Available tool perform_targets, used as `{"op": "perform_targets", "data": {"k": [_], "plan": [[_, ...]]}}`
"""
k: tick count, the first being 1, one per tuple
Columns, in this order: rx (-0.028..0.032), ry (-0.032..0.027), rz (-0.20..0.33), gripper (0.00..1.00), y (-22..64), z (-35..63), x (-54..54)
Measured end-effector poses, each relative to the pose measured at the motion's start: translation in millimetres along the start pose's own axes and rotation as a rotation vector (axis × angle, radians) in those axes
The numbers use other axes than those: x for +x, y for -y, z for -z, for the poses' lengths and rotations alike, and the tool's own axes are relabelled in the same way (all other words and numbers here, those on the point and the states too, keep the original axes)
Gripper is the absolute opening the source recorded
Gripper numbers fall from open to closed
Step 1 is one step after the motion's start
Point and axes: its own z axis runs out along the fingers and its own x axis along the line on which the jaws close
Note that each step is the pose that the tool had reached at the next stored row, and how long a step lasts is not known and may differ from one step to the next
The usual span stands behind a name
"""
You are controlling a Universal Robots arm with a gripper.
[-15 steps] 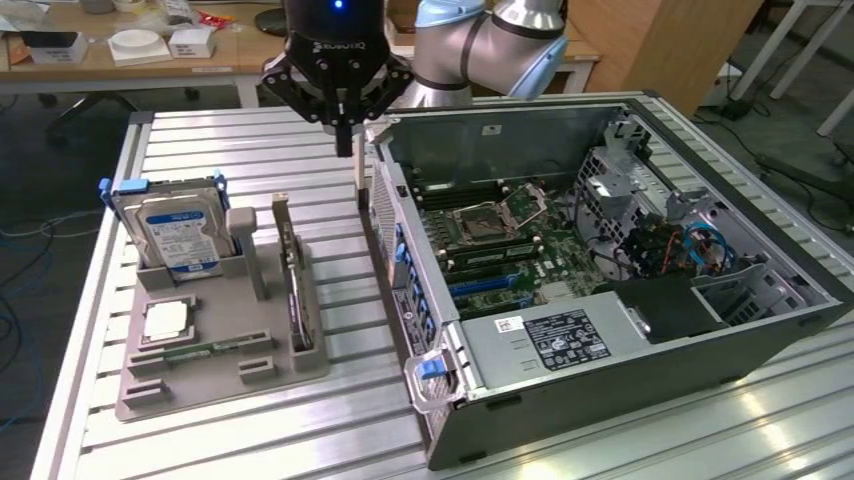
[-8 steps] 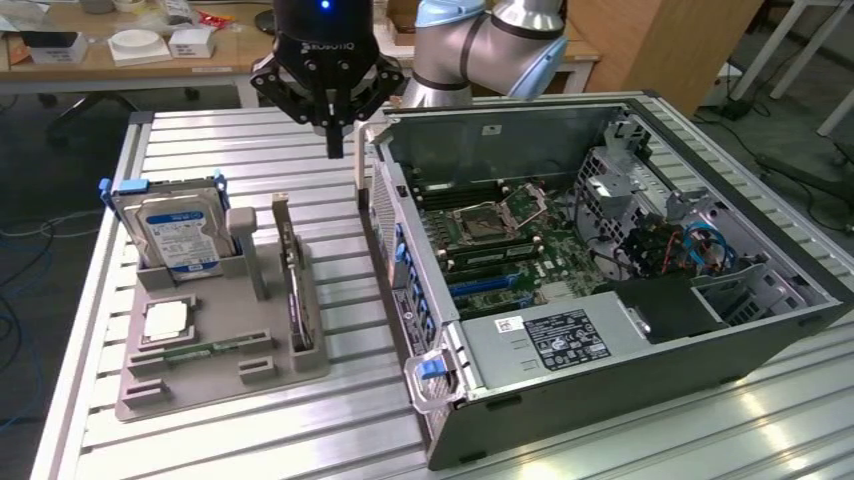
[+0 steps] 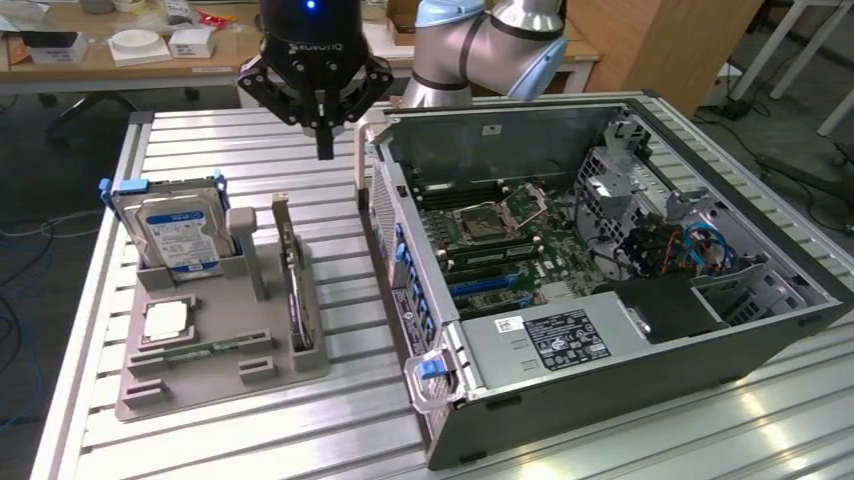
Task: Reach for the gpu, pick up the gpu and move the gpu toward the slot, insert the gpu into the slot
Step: 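Reach for the gpu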
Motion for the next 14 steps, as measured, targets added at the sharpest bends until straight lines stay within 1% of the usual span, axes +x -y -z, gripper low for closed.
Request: {"op": "perform_targets", "data": {"k": [14], "plan": [[0.0000,-0.0001,0.000,0.10,2.2,0.4,14.7]]}}
